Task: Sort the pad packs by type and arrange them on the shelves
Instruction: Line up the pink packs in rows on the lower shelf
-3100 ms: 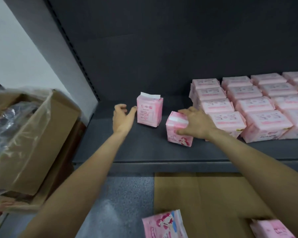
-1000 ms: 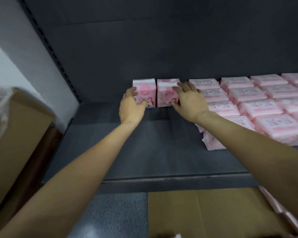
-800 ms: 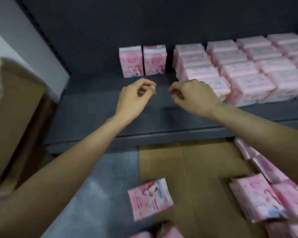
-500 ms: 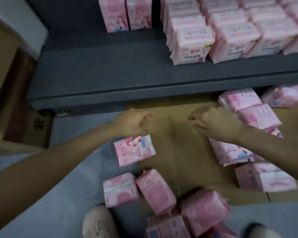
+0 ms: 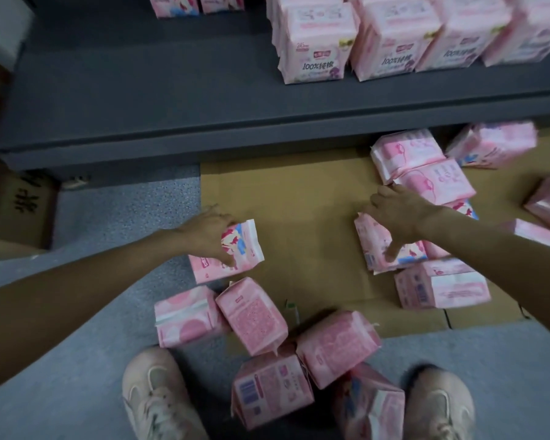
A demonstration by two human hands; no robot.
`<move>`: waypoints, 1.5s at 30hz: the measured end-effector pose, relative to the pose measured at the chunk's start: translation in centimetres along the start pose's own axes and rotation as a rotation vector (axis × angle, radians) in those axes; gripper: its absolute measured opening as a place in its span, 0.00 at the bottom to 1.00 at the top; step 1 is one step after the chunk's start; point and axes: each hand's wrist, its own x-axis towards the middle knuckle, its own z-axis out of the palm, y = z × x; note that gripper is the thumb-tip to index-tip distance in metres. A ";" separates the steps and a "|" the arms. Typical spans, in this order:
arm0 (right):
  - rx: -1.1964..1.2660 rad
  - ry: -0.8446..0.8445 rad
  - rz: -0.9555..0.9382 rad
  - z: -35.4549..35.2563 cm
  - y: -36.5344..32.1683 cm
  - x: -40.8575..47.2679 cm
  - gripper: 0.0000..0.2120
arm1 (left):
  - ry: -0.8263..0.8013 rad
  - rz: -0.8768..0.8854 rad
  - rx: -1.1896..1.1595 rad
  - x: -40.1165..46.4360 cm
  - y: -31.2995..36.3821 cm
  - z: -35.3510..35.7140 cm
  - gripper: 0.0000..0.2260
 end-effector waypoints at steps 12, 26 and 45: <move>0.459 0.399 0.047 -2.3 -2.7 1.3 0.47 | 0.155 -0.014 -0.284 0.1 -0.7 -1.0 0.45; 0.923 0.396 0.004 -2.2 -2.5 3.5 0.38 | 0.021 -0.091 -0.456 1.5 0.2 -1.6 0.49; 1.157 0.619 -0.100 -14.1 -2.5 0.7 0.37 | 0.624 0.027 -0.667 -6.7 -4.8 -14.1 0.36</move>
